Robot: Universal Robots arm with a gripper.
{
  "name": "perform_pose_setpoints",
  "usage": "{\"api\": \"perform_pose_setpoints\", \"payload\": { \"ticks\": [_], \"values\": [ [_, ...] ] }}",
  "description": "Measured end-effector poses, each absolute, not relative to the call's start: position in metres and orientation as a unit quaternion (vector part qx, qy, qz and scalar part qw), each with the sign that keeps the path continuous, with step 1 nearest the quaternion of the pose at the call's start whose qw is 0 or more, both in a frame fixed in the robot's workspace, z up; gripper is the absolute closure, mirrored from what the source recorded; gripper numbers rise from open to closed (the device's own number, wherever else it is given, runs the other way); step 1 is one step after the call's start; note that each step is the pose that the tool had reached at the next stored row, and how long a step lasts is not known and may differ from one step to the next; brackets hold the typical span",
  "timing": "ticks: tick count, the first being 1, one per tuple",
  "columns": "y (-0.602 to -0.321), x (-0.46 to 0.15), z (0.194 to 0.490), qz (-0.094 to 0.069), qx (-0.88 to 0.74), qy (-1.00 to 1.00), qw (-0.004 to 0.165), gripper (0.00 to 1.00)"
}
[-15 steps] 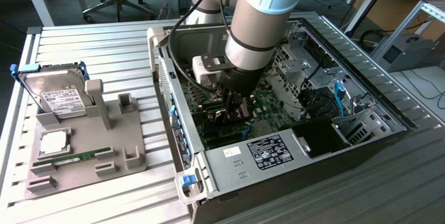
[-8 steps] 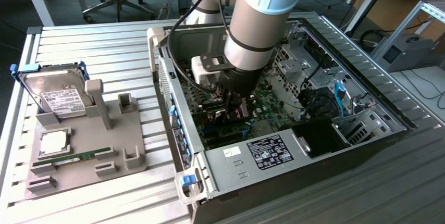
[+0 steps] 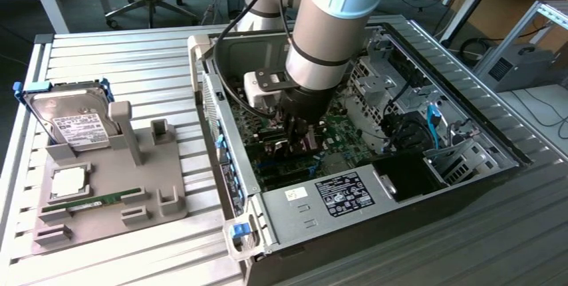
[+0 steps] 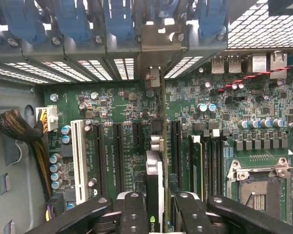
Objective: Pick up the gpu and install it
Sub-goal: 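Insert the gpu into the slot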
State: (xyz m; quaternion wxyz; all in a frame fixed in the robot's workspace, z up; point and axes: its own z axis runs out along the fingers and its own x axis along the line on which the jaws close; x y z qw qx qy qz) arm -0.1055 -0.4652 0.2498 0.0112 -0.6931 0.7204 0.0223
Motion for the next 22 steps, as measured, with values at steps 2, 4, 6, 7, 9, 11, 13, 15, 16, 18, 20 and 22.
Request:
{"api": "perform_pose_setpoints", "payload": {
  "ticks": [2,4,6,7,9,11,13,15,16,18,20,22],
  "values": [
    [-0.4652,-0.1056,0.2498,0.022,-0.693,0.72,0.011,0.73],
    [-0.4652,-0.1059,0.2498,0.022,-0.693,0.72,0.011,0.73],
    [-0.4652,-0.1063,0.2498,0.022,-0.693,0.72,0.011,0.73],
    [-0.4652,-0.1065,0.2498,0.022,-0.693,0.72,0.011,0.73],
    [-0.4652,-0.1068,0.2498,0.022,-0.693,0.72,0.012,0.73],
    [-0.4652,-0.1071,0.2498,0.022,-0.693,0.72,0.012,0.73],
    [-0.4652,-0.1071,0.2498,0.022,-0.693,0.72,0.012,0.73],
    [-0.4652,-0.1073,0.2497,0.022,-0.693,0.72,0.012,0.73],
    [-0.4652,-0.1073,0.2497,0.022,-0.693,0.72,0.012,0.73],
    [-0.4652,-0.1073,0.2496,0.022,-0.693,0.72,0.012,0.73],
    [-0.4652,-0.1073,0.2496,0.022,-0.693,0.72,0.012,0.73],
    [-0.4652,-0.1073,0.2494,0.022,-0.693,0.72,0.012,0.73]
  ]
}}
